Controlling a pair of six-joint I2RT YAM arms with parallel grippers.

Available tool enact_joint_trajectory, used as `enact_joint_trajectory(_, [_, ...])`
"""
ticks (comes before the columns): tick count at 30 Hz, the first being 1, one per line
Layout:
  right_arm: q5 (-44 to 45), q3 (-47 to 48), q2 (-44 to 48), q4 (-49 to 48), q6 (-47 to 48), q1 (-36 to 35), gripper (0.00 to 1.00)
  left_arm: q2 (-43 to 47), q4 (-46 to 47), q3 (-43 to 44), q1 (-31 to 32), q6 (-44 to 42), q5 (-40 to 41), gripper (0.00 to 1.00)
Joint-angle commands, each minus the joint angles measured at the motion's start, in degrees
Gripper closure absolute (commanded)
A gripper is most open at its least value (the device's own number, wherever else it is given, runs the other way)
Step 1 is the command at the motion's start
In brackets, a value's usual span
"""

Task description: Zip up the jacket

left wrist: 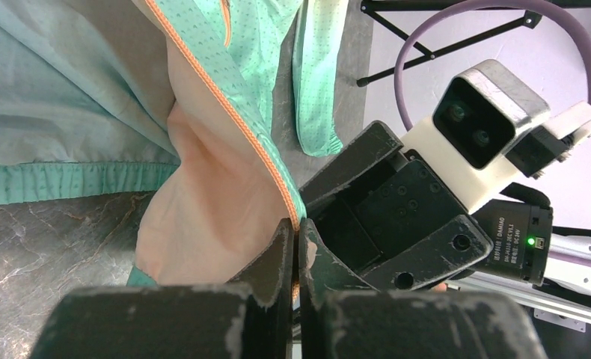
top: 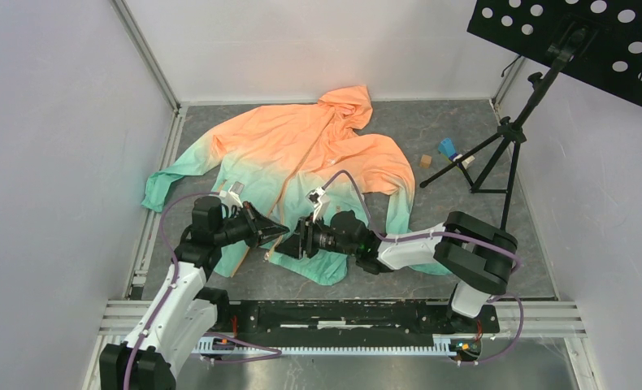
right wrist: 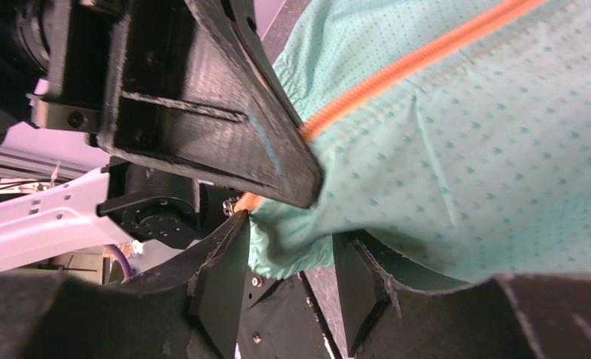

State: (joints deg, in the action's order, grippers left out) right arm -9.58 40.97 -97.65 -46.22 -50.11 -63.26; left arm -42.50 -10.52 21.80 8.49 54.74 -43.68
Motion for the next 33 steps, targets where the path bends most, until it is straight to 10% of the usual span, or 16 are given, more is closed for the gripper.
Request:
enact_joint_trajectory(1, [0.54, -2.04, 1.24, -2.69, 0.99, 0.1, 0.49, -0.11, 1.82, 2.37, 0.2, -1.3, -1.7, 0.98])
enact_joint_trajectory(21, [-4.35, -0.89, -1.97, -12.15, 6.65, 0.37, 0.48, -1.09, 0.29, 3.28, 0.21, -3.03, -1.87, 0.98])
enact_joint_trajectory(33, [-7.86, -1.21, -4.0, -19.14, 7.7, 1.25, 0.76, -2.09, -1.47, 4.61, 0.21, -5.7, -2.73, 0.98])
